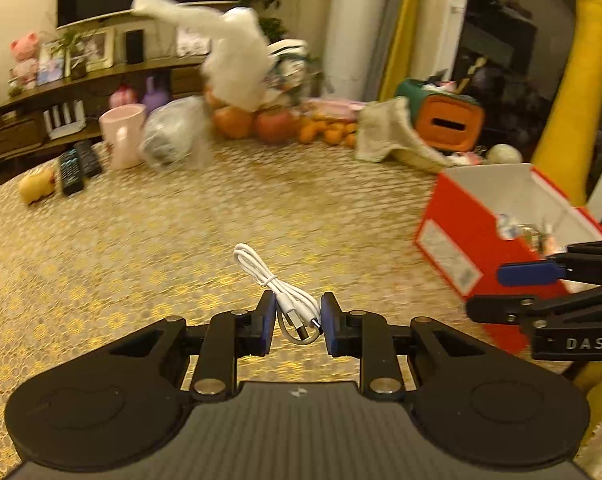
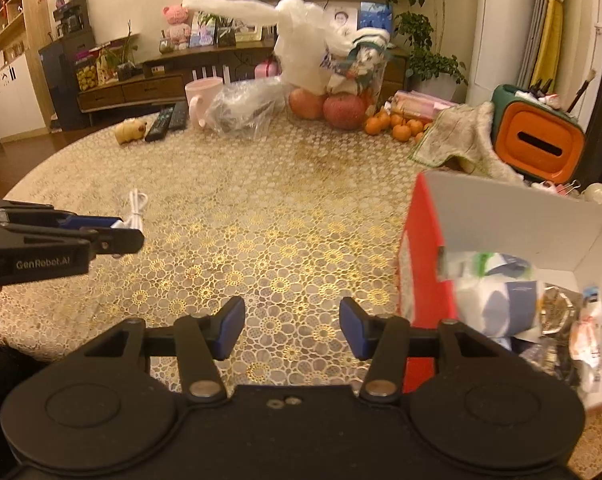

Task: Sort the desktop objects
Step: 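Carry the white cable with the left tool into the shoebox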

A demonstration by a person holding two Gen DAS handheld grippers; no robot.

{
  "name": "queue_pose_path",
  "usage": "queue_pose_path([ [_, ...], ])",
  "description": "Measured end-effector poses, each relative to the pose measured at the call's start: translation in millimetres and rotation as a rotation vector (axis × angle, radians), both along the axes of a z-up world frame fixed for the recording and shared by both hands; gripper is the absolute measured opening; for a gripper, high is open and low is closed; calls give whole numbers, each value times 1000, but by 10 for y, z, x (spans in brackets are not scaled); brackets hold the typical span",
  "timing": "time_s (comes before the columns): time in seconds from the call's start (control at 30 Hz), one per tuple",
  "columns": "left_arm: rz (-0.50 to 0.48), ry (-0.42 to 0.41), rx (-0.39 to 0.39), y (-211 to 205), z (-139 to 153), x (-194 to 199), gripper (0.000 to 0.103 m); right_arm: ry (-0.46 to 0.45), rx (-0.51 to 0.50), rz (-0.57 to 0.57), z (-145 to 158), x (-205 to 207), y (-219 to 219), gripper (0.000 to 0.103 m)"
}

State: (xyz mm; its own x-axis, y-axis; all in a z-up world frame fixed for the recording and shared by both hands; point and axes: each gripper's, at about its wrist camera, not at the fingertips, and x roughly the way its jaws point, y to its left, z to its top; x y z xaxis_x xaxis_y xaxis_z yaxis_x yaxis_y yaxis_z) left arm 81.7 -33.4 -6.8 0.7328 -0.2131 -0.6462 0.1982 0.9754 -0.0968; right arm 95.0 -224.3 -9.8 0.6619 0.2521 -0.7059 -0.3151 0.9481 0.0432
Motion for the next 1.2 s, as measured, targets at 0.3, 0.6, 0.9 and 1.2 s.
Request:
queue_pose_path([
  [0.3,-122,-26,-29,-526,253,-88,23,-44,3,-30,254,-176,-358,51],
  [0.6,-241,-49,-31,-1078,433,-79,23,-60,-10,-98,346,-263,-819,51],
  [0.9,-353,-50,-22,-1619,473,15,23,-70,-28,-160,341,-254,-1272,50],
  [1.2,-440,-20,9,-2100,375,219,23,-53,-54,-240,242,-110,-1719,50],
])
